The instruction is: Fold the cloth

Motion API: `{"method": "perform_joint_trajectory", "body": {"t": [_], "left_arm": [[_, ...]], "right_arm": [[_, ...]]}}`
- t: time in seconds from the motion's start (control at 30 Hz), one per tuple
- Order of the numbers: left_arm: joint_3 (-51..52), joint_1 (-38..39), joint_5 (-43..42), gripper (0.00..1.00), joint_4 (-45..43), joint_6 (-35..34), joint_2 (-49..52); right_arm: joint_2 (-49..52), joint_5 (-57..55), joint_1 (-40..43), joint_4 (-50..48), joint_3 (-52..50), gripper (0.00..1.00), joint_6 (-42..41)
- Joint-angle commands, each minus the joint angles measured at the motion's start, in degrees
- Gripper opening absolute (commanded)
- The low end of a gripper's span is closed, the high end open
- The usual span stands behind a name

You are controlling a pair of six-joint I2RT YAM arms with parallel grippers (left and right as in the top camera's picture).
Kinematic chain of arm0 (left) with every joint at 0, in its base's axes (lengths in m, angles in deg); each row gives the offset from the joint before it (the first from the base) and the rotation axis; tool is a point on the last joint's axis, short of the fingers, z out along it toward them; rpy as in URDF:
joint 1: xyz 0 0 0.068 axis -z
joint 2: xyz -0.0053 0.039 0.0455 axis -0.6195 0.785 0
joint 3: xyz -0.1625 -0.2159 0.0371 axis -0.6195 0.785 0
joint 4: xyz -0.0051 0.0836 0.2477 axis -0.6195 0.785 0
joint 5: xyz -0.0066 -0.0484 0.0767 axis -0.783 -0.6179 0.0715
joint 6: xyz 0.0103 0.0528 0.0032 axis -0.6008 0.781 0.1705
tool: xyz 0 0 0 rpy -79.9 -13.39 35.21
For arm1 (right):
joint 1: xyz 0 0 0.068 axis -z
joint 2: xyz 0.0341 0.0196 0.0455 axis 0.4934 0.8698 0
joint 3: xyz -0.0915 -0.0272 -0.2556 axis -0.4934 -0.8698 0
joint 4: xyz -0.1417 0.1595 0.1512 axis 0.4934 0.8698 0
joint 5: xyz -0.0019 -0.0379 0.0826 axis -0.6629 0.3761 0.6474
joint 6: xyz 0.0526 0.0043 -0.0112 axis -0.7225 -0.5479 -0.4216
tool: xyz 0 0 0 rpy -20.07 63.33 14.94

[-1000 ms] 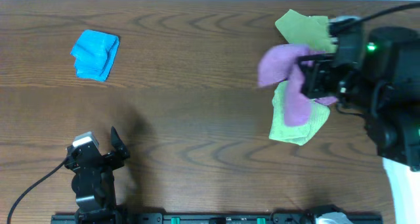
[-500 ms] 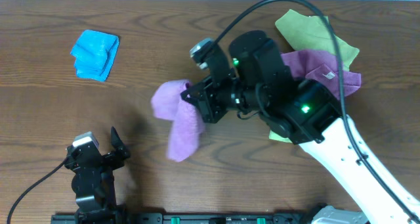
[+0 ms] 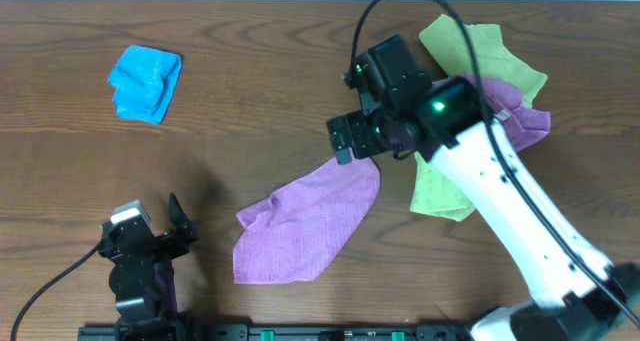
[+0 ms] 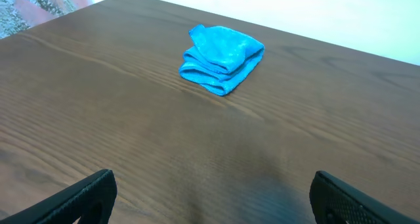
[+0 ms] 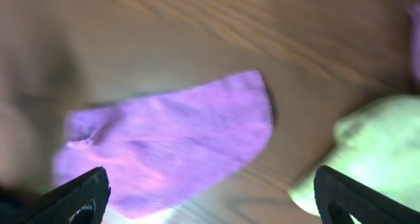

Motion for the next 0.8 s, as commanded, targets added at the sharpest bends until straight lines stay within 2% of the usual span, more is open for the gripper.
{"method": "perform_joint_trajectory", "body": {"t": [0.0, 0.1, 0.47, 0.77], "left_arm": [[1.2, -0.4, -0.1, 0.95, 0.4, 1.0, -0.1], [1.2, -0.4, -0.1, 0.95, 0.4, 1.0, -0.1], [1.2, -0.4, -0.1, 0.95, 0.4, 1.0, -0.1], [1.2, -0.4, -0.1, 0.95, 0.4, 1.0, -0.1]], "right_arm": [[2.9, -8.8, 2.0, 1.9, -0.4, 0.86, 1.9], [6.3, -9.1, 3.9, 2.1, -2.2, 0.01, 1.9], [17.2, -6.5, 10.1, -1.4, -8.3, 0.01, 1.9], [18.8, -6.5, 17.8, -6.5, -16.2, 0.02, 2.8]]}}
